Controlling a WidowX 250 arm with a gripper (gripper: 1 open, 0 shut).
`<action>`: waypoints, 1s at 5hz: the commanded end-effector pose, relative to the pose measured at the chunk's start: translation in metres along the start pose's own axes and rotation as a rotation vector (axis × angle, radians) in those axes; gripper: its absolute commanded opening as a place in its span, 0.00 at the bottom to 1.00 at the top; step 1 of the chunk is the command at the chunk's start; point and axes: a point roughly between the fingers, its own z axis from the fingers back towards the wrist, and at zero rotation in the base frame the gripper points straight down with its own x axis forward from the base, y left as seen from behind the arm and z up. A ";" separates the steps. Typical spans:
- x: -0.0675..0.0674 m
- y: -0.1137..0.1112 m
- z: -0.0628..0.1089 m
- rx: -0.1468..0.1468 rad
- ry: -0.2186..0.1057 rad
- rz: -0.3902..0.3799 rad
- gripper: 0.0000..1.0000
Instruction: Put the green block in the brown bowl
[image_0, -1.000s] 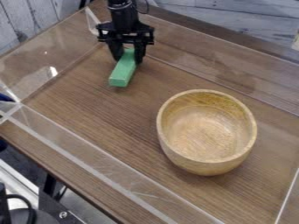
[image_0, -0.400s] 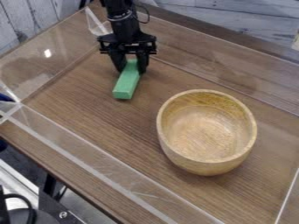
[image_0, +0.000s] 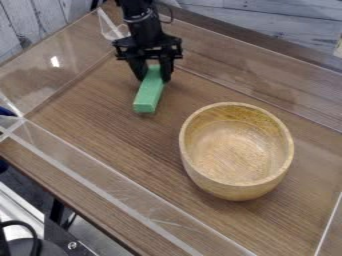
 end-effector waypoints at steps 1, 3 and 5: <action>0.011 -0.010 0.034 0.003 -0.093 -0.031 0.00; 0.000 -0.015 0.051 -0.022 -0.102 -0.097 0.00; -0.003 -0.030 0.073 -0.079 -0.106 -0.271 0.00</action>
